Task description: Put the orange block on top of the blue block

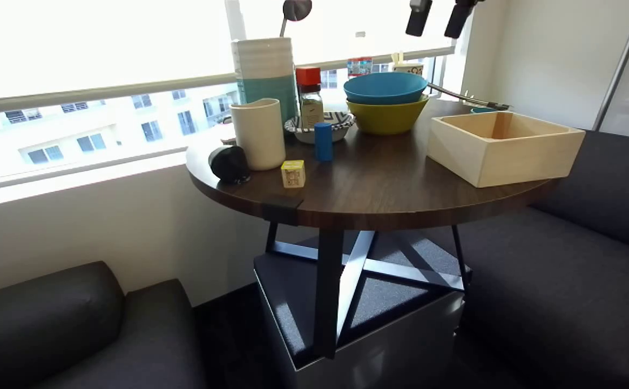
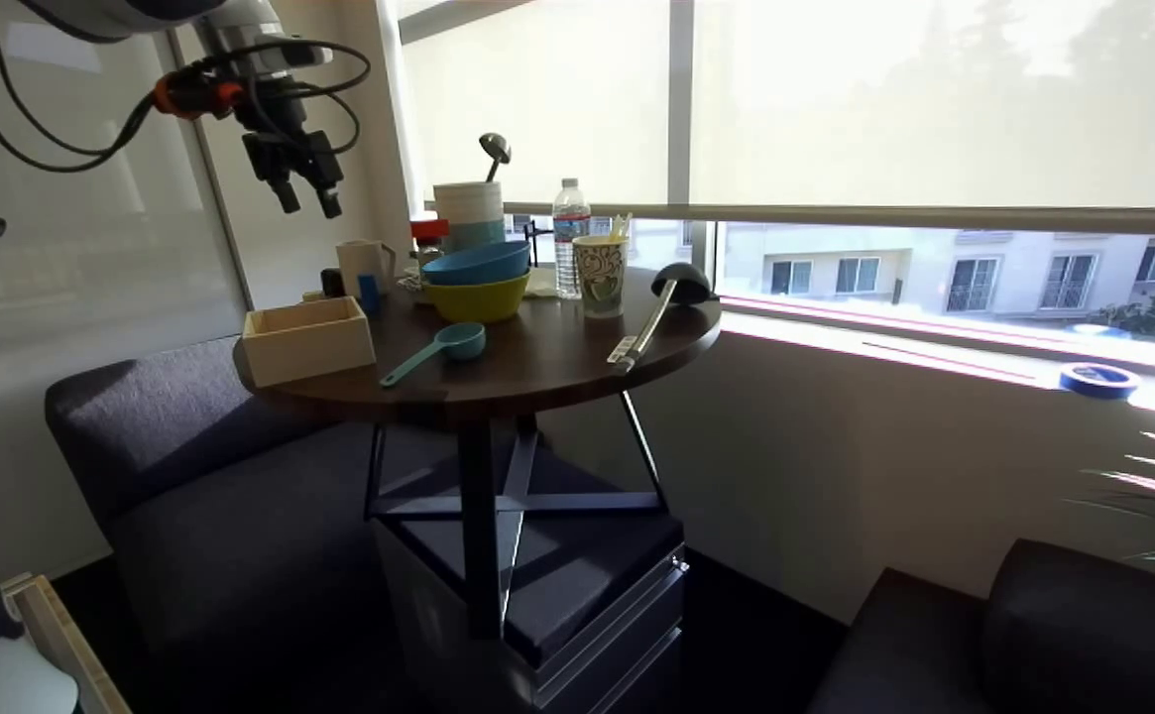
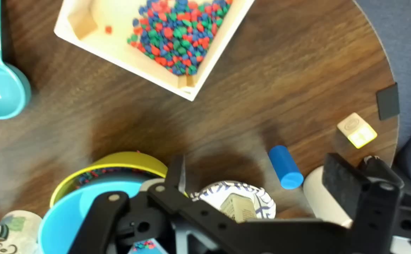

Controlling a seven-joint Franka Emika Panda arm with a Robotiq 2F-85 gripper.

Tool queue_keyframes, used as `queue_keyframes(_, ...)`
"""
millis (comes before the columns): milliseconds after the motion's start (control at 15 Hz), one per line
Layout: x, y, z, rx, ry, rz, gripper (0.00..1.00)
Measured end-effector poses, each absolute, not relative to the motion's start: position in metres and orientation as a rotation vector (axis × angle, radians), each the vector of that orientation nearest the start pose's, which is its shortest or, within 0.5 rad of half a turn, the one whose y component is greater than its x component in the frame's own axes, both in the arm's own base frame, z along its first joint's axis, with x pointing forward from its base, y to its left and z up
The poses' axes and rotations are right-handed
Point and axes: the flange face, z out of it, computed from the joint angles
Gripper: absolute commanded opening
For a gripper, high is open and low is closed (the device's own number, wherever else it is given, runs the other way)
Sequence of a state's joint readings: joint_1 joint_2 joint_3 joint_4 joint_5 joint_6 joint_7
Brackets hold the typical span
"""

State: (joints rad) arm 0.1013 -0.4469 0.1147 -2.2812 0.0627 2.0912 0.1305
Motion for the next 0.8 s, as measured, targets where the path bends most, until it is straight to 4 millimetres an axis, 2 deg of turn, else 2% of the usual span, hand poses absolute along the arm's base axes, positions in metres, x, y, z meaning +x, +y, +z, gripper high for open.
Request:
queue_keyframes(400,0.478,0.121,0.534,-3.012,-0.127,-0.477,1.00)
queue_keyframes(800,0.527,0.132,0.537,-2.983,-0.112,-0.507,1.00)
